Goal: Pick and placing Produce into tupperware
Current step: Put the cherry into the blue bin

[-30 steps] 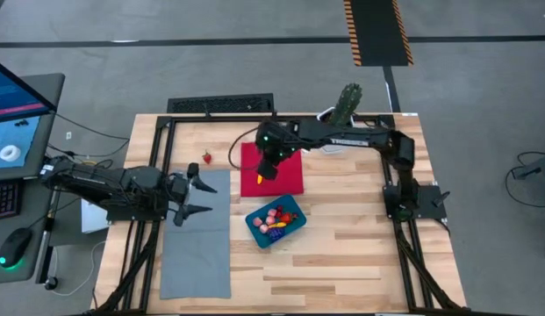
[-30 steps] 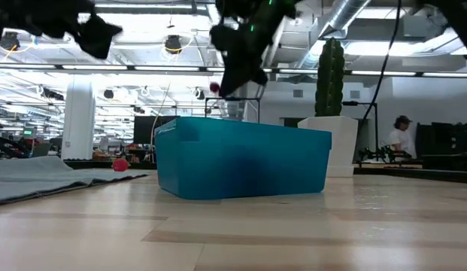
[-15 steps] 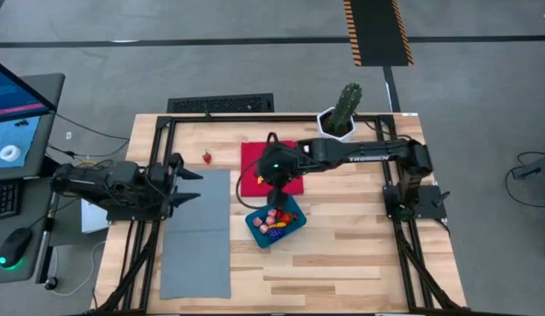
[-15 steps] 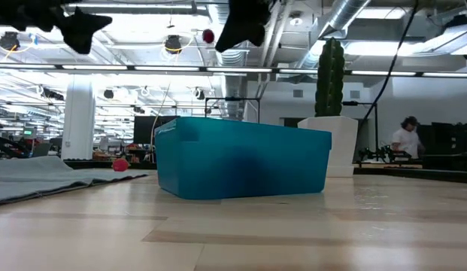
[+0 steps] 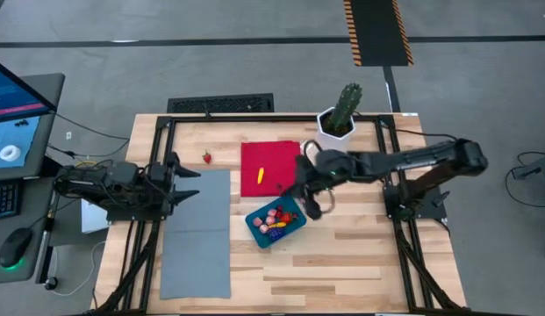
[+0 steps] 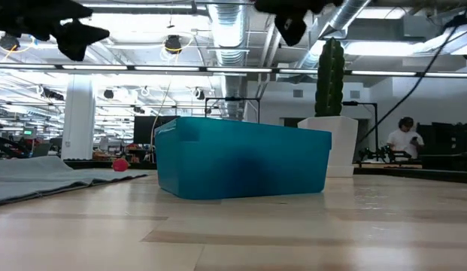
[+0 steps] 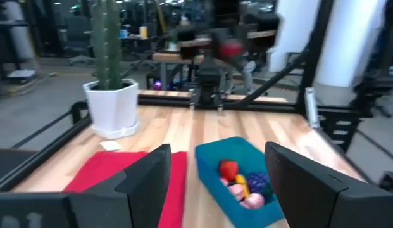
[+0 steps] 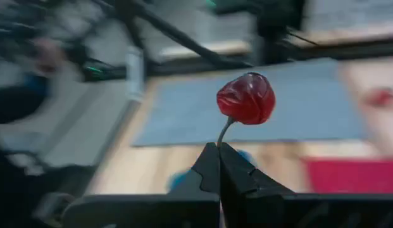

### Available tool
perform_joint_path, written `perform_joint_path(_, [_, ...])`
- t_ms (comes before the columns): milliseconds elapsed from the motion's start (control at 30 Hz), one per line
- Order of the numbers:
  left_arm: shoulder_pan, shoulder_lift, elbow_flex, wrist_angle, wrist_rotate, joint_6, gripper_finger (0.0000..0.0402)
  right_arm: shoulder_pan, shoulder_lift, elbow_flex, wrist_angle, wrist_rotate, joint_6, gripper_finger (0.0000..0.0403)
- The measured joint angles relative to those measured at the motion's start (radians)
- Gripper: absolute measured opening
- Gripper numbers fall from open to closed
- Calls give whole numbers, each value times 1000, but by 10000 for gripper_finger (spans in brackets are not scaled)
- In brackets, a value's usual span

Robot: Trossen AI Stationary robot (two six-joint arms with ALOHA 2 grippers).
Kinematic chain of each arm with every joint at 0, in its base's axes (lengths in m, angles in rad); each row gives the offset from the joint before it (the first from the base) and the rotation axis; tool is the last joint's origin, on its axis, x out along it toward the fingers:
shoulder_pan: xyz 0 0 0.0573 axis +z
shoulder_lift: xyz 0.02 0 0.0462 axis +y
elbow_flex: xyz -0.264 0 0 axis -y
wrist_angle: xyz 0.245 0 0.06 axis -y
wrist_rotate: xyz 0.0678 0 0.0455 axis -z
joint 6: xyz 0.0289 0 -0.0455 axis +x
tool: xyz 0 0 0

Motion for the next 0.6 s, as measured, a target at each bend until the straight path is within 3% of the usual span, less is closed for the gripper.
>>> perform_joint_path(167, [0,0,0,-30,-92,-39,245,42,-38,-289,477,-173,52,12])
perform_joint_path(267, [0,0,-1,-28,-123,-90,245,63,0,-390,671,-205,99,12])
perform_joint_path(600, [0,1,-31,-27,-171,-158,245,65,251,-378,641,-50,201,13])
